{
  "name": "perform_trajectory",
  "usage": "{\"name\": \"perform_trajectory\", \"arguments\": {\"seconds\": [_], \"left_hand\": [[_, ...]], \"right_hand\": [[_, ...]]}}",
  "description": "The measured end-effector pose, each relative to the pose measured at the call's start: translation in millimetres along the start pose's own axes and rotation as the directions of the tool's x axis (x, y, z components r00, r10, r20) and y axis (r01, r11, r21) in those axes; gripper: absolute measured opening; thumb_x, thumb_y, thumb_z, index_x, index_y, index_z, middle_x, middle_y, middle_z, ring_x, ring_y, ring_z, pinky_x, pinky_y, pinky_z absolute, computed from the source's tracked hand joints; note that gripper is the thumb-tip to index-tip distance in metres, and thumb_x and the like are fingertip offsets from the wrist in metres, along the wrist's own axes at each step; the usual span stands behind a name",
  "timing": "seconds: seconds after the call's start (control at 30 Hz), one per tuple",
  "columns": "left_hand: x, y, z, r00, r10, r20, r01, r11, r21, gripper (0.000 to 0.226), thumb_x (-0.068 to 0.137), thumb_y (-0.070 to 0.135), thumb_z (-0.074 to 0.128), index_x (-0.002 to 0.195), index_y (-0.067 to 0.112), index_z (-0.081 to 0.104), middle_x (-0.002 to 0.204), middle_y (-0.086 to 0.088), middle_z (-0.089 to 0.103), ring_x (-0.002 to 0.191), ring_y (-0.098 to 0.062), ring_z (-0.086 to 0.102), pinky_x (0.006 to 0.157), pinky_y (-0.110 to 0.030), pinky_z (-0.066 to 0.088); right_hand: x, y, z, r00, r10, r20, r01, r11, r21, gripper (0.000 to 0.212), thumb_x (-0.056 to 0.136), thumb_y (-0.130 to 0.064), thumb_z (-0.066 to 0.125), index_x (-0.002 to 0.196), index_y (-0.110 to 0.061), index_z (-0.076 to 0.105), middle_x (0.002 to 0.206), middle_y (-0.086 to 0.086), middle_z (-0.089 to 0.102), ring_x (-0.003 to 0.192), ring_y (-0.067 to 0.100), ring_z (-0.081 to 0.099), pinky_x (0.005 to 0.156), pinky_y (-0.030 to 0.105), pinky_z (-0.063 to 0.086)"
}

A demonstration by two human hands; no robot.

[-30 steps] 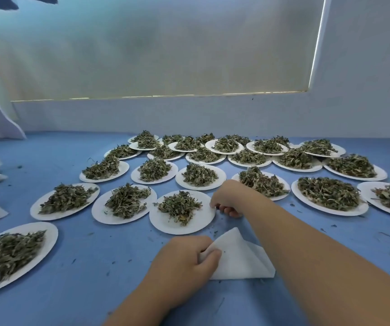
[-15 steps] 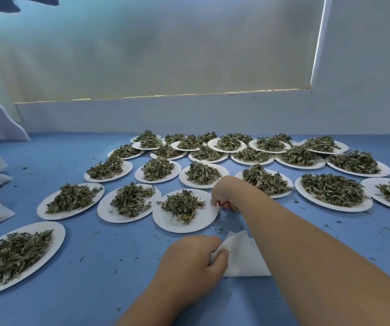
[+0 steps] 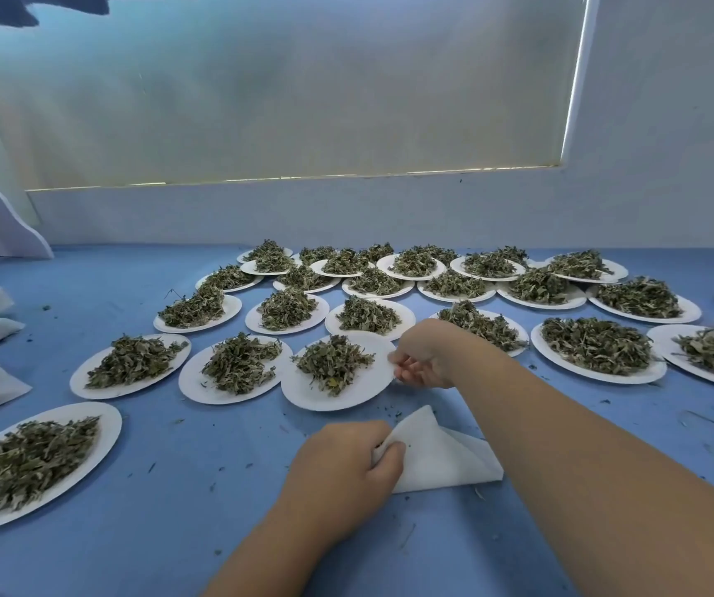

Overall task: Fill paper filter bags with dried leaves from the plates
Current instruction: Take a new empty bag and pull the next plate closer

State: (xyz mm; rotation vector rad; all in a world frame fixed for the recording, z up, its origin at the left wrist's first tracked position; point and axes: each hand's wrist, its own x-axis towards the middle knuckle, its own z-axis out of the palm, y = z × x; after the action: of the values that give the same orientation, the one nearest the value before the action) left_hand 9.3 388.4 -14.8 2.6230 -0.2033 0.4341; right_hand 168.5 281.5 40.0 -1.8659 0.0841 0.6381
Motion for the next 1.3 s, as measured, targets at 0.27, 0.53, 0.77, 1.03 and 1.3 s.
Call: {"name": "perform_trajectory", "arguments": {"seconds": [0.27, 0.53, 0.77, 1.03, 1.3], "left_hand": [[3.9, -0.2, -7.6, 0.980, -0.196, -0.046, 0.183, 0.962, -0.200, 0.037, 0.093, 0.032, 0.054, 0.067, 0.006, 0.050, 0.059, 0.000, 0.046, 0.054, -0.007, 0.041, 0.054, -0.025, 0.031], [2.3, -9.5, -12.4, 0.927, -0.375, 0.012, 0.343, 0.833, -0.435, 0.030, 0.095, 0.031, 0.052, 0.075, 0.013, 0.065, 0.047, -0.004, 0.058, 0.037, -0.014, 0.048, 0.042, -0.022, 0.038], [19.3, -8.4, -21.2, 0.864, -0.494, 0.100, 0.388, 0.526, -0.757, 0.011, 0.093, 0.015, 0.059, 0.095, 0.007, 0.067, 0.053, -0.008, 0.057, 0.038, -0.019, 0.047, 0.036, -0.022, 0.040], [60.9, 19.5, -45.9, 0.917, -0.398, 0.007, 0.301, 0.681, -0.668, 0.010, 0.096, 0.024, 0.058, 0.101, 0.017, 0.064, 0.079, -0.007, 0.062, 0.042, -0.010, 0.049, 0.039, -0.023, 0.040], [95.5, 46.8, -46.2, 0.957, -0.273, -0.093, 0.211, 0.882, -0.421, 0.011, 0.096, 0.025, 0.055, 0.086, 0.020, 0.058, 0.076, -0.005, 0.053, 0.054, -0.021, 0.041, 0.047, -0.029, 0.036]], "right_hand": [[-33.9, -3.2, -71.9, 0.995, -0.097, -0.001, 0.097, 0.989, 0.114, 0.002, 0.092, 0.001, 0.056, 0.094, 0.001, 0.054, 0.071, 0.009, 0.051, 0.043, 0.012, 0.049, 0.038, 0.017, 0.043], [-79.5, 42.8, -166.9, 0.992, -0.123, 0.022, 0.121, 0.988, 0.100, 0.013, 0.092, -0.003, 0.059, 0.103, 0.004, 0.059, 0.080, 0.010, 0.054, 0.045, 0.010, 0.050, 0.040, 0.017, 0.044], [-104.1, 105.0, -216.5, 0.998, 0.006, 0.059, -0.005, 1.000, -0.012, 0.013, 0.095, -0.006, 0.054, 0.083, -0.004, 0.060, 0.054, 0.002, 0.056, 0.042, 0.007, 0.047, 0.038, 0.016, 0.037], [-110.8, 122.2, -213.9, 0.996, 0.039, 0.075, -0.032, 0.996, -0.086, 0.011, 0.093, -0.005, 0.057, 0.082, -0.005, 0.061, 0.055, 0.001, 0.056, 0.044, 0.007, 0.047, 0.039, 0.016, 0.035], [-112.6, 122.9, -204.5, 0.994, 0.024, 0.102, 0.000, 0.972, -0.236, 0.004, 0.089, -0.005, 0.065, 0.087, -0.004, 0.061, 0.059, 0.006, 0.061, 0.047, 0.012, 0.053, 0.040, 0.019, 0.041]]}}
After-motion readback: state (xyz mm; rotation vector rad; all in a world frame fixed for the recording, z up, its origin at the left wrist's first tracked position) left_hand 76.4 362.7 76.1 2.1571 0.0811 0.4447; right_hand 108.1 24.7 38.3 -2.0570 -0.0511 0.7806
